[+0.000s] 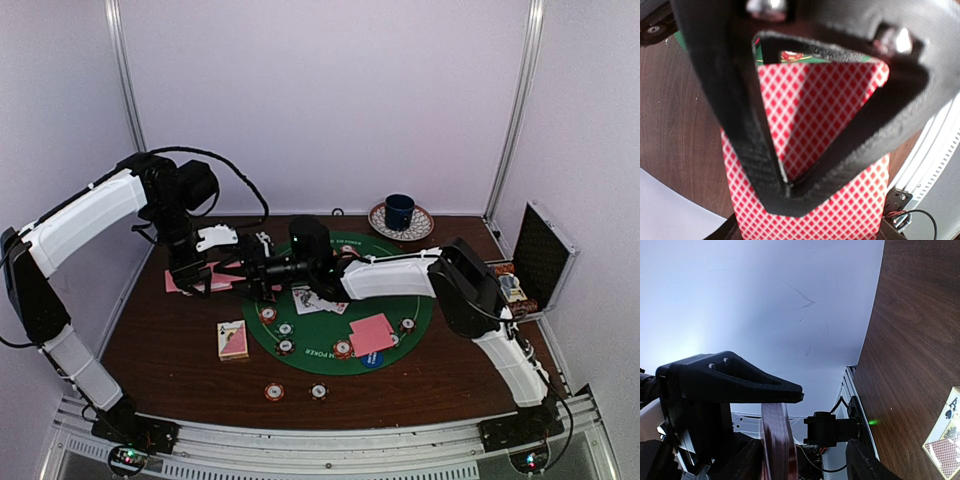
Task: Distribute texas hold em gaming equipment
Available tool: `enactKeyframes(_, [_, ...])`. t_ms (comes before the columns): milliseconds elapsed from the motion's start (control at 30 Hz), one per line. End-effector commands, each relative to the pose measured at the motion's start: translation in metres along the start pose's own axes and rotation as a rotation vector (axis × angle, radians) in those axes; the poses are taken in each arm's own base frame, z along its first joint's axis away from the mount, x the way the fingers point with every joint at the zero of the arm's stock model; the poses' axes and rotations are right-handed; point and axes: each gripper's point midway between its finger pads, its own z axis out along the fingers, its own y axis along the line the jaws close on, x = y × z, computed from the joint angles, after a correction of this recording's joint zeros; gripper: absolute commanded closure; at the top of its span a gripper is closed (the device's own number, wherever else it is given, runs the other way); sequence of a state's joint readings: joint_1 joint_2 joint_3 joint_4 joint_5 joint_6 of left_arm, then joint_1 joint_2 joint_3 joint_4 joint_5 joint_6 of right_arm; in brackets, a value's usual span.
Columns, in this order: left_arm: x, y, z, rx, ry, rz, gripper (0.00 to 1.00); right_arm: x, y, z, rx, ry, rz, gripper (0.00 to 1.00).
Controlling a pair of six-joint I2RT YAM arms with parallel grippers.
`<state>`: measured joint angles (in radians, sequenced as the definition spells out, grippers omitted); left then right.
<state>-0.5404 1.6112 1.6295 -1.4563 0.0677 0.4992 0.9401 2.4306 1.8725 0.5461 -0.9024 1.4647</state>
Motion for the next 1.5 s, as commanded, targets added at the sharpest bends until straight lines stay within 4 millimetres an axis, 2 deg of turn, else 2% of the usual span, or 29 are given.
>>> enactKeyframes(0, [-0.005,0.0,-0.012,-0.018,-0.041,0.016,1.0,-0.003,0.023,-0.013,-0.013,-0.008,-0.024,0.41])
enactKeyframes(233, [-0.005,-0.001,-0.011,-0.016,-0.041,0.015,1.0,-0.004,0.048,-0.021,-0.059,-0.014,-0.053,0.41])
enactKeyframes(500, [-0.004,-0.002,-0.011,-0.015,-0.041,0.015,1.0,-0.007,0.055,-0.037,-0.053,-0.028,-0.068,0.5])
enactKeyframes(600, [-0.004,-0.001,-0.011,-0.015,-0.041,0.015,1.0,-0.006,0.056,-0.039,-0.052,-0.026,-0.067,0.57])
enactKeyframes(833, [-0.005,-0.001,-0.011,-0.015,-0.042,0.015,1.0,-0.004,0.05,-0.04,-0.047,-0.015,-0.048,0.84])
enactKeyframes(1067, [-0.005,-0.001,-0.011,-0.014,-0.04,0.015,1.0,-0.003,0.053,-0.043,-0.07,-0.007,-0.036,0.88])
enactKeyframes(1200, [-0.004,-0.001,-0.011,-0.015,-0.039,0.016,1.0,-0.007,0.059,-0.052,-0.095,-0.023,-0.032,1.0])
enactKeyframes(1467, [-0.003,-0.001,-0.01,-0.017,-0.034,0.015,1.0,-0.016,0.061,-0.077,-0.093,-0.057,-0.038,1.0])
